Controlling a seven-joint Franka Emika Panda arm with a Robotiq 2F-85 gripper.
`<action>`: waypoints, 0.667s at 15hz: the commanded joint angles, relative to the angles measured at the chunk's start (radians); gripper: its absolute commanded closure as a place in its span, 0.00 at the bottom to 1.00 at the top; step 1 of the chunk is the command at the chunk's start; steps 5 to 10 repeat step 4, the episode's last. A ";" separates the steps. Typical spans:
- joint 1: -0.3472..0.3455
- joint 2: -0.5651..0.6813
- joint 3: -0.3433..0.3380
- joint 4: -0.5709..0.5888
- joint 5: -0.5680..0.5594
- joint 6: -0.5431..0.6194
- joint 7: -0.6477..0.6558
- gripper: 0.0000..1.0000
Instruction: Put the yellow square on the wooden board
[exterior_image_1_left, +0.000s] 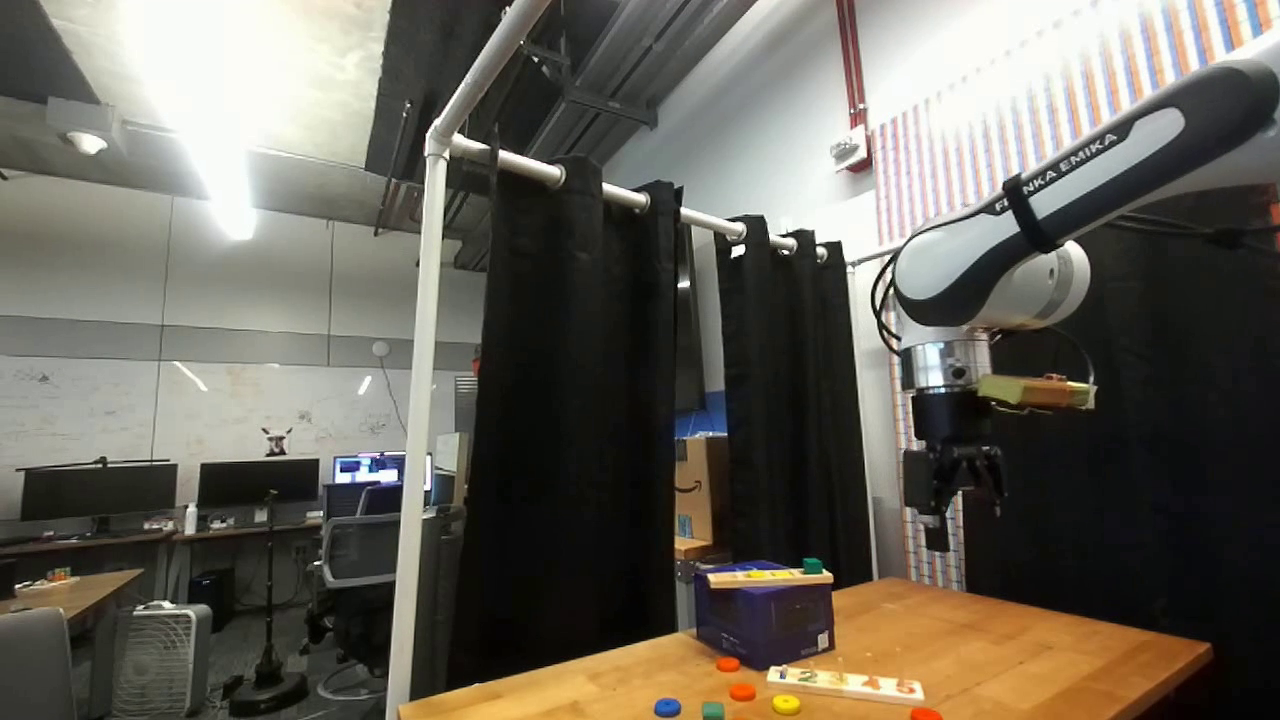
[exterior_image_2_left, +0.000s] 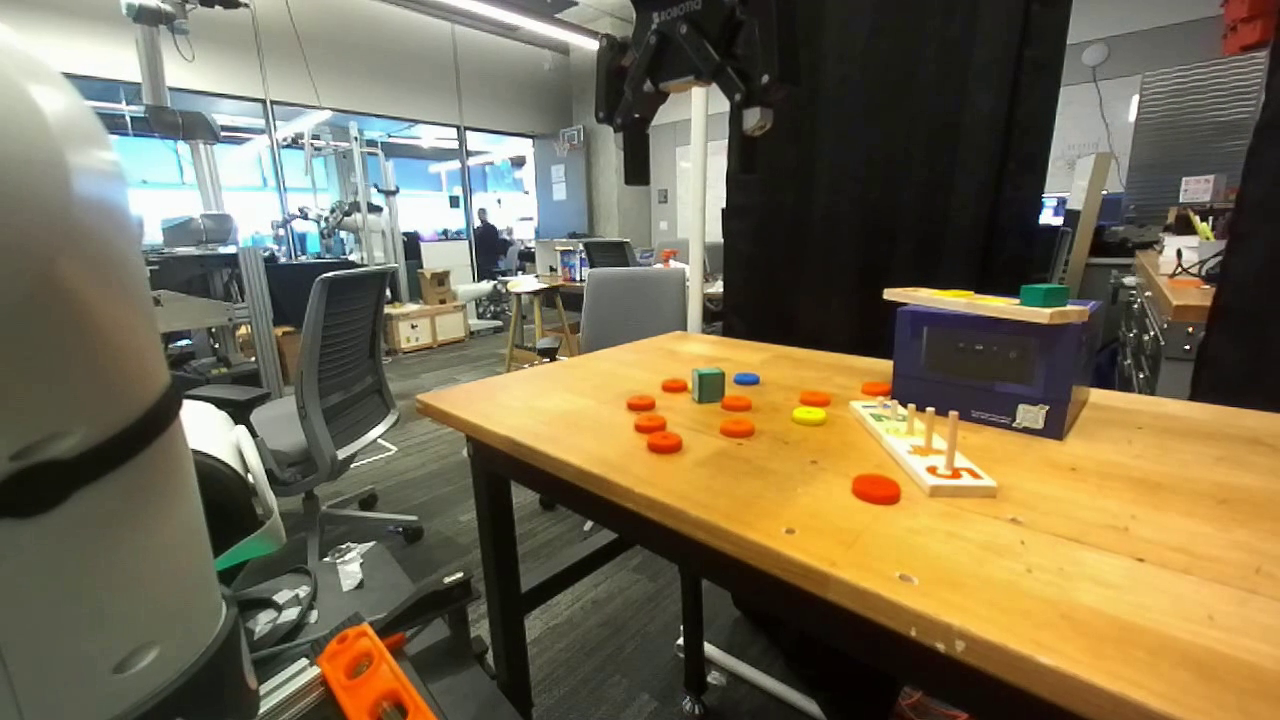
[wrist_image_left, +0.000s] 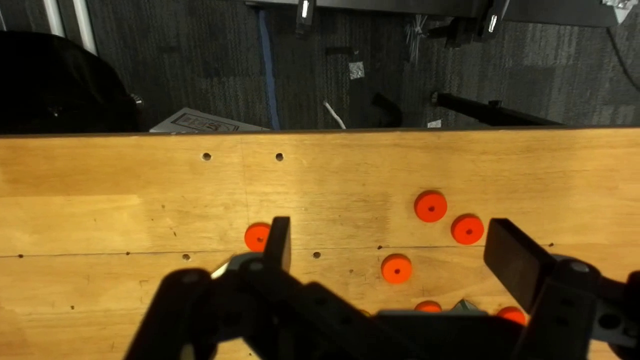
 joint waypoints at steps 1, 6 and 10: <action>-0.006 -0.009 -0.002 -0.004 0.004 -0.002 -0.009 0.00; -0.007 -0.024 -0.011 -0.014 0.004 -0.002 -0.020 0.00; -0.007 -0.024 -0.011 -0.014 0.004 -0.002 -0.020 0.00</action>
